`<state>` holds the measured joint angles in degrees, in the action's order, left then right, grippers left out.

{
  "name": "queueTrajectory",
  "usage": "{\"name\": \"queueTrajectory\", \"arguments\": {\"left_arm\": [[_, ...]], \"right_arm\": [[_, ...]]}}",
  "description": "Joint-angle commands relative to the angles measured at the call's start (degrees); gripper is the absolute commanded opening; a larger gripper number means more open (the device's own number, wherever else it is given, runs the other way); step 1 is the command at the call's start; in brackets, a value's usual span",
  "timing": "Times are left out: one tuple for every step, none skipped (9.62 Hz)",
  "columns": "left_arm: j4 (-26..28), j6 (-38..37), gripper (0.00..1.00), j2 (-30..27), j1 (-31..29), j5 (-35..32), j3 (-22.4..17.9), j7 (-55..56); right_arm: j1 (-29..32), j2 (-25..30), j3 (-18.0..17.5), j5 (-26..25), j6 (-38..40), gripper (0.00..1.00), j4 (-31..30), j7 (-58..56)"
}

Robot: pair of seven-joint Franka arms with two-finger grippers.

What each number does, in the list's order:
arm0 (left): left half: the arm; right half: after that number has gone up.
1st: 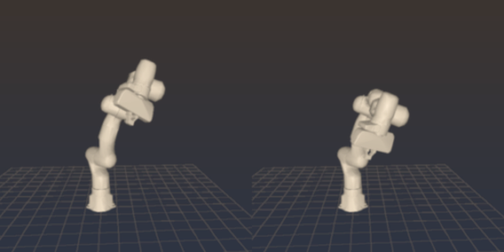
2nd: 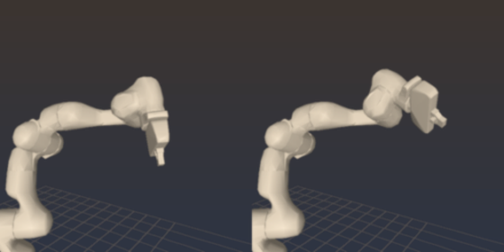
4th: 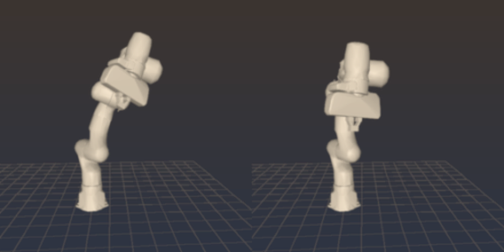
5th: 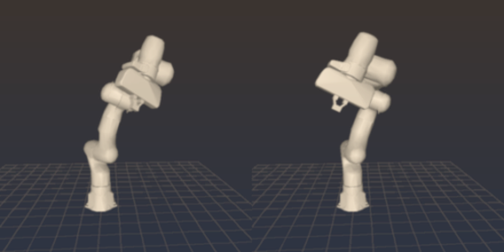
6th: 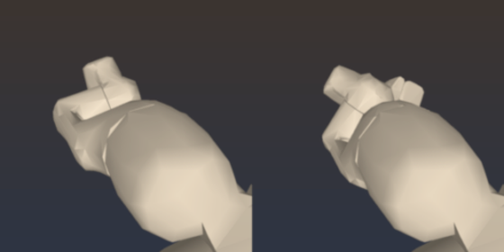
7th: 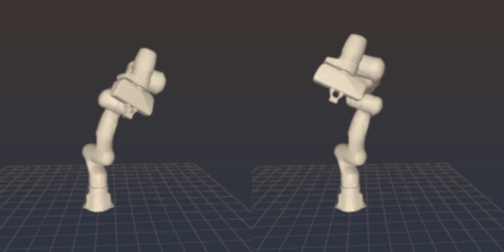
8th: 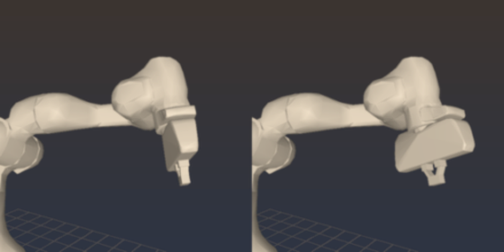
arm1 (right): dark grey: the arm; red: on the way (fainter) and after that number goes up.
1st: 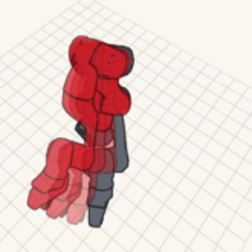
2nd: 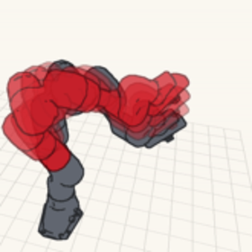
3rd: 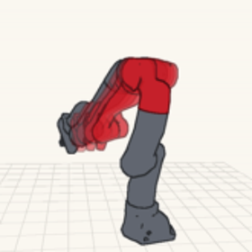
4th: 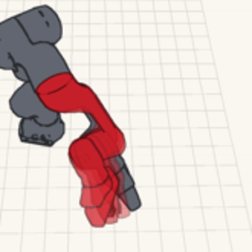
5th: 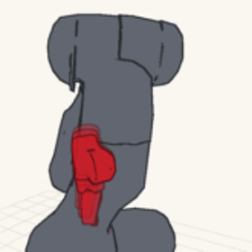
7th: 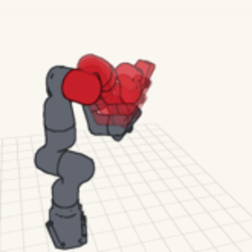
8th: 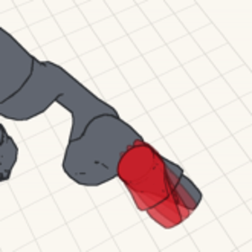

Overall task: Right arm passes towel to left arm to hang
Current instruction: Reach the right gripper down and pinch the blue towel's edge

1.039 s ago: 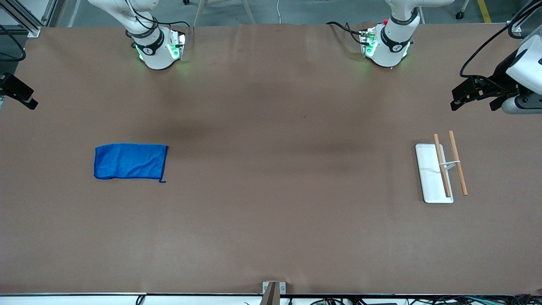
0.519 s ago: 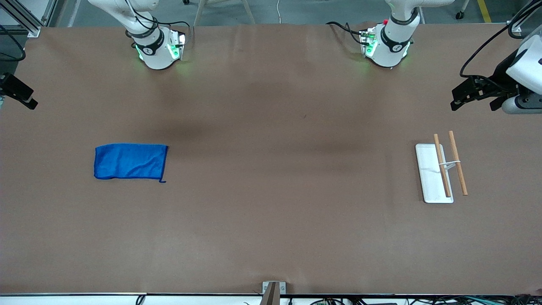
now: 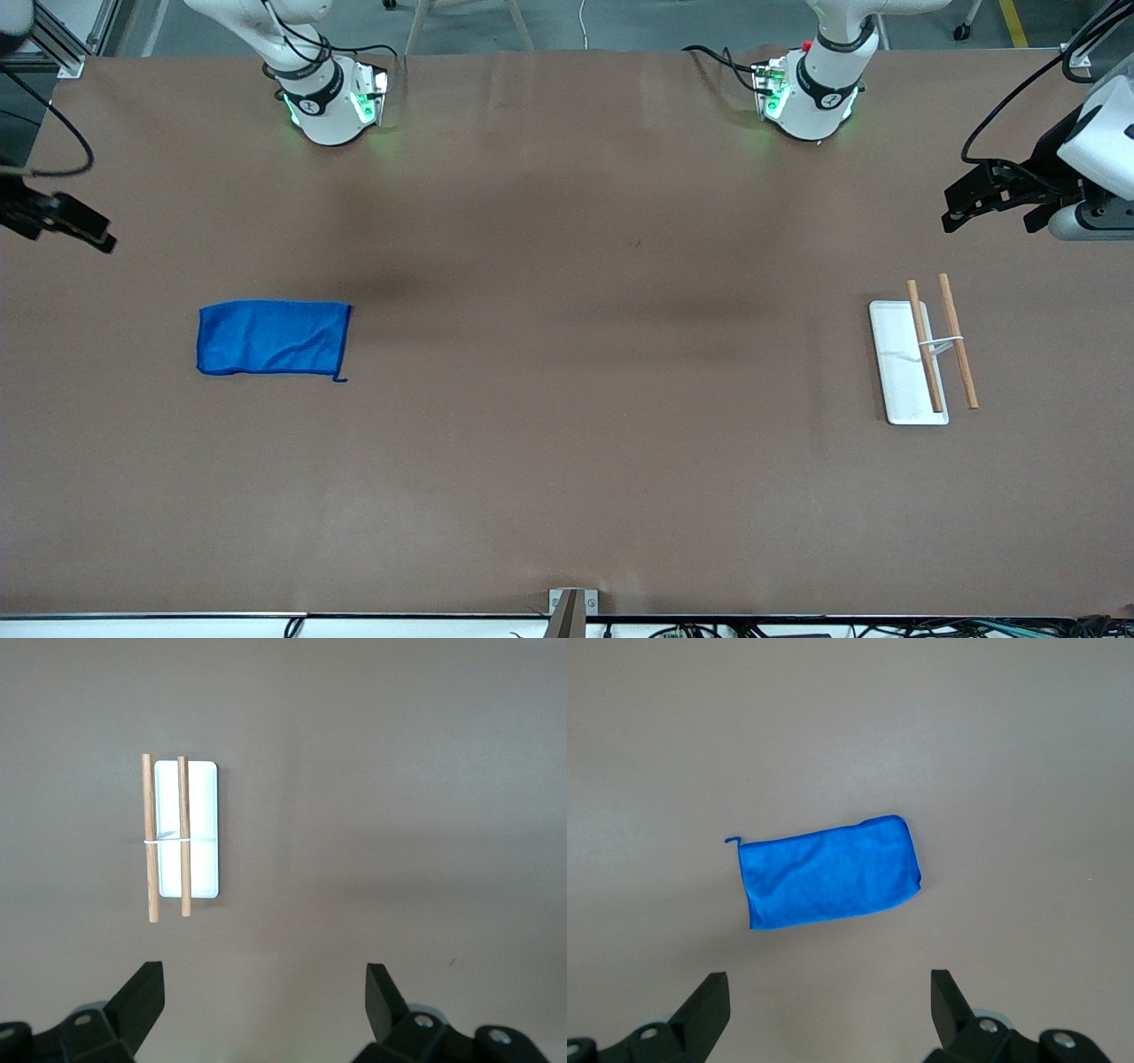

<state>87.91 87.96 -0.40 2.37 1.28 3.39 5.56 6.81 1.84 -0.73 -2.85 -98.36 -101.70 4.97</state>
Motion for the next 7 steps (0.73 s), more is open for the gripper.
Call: {"name": "queueTrajectory", "arguments": {"left_arm": [[0.07,-0.51,1.00,1.37,0.36,-1.19,0.13,0.42],[0.16,-0.51,1.00,1.37,0.27,-1.19,0.13,0.42],[0.16,-0.42,1.00,1.37,0.36,-1.19,0.13,0.42],[0.16,-0.42,1.00,1.45,0.36,-1.19,0.13,0.42],[0.07,-0.42,1.00,1.54,0.36,-1.19,0.13,0.42],[0.07,-0.42,1.00,1.54,0.36,-1.19,0.13,0.42],[0.07,-0.42,1.00,1.54,0.36,-1.19,0.13,0.42]], "right_arm": [[0.39,-4.29,-0.15,-2.41,-8.80,1.00,-7.50,-0.49],[0.92,-4.91,-0.06,-2.42,-14.61,1.00,-12.68,-0.58],[1.45,-6.40,-0.15,-2.42,-20.84,1.00,-17.35,-0.66],[1.28,-7.89,-0.15,-2.42,-26.82,1.00,-20.96,-0.67],[1.28,-10.08,-0.15,-2.42,-31.49,1.00,-23.17,-0.67],[1.62,-13.50,-0.06,-2.42,-37.98,1.00,-25.02,-1.54],[2.15,-17.10,-0.06,-2.34,-41.52,1.00,-25.56,-3.20]]}}
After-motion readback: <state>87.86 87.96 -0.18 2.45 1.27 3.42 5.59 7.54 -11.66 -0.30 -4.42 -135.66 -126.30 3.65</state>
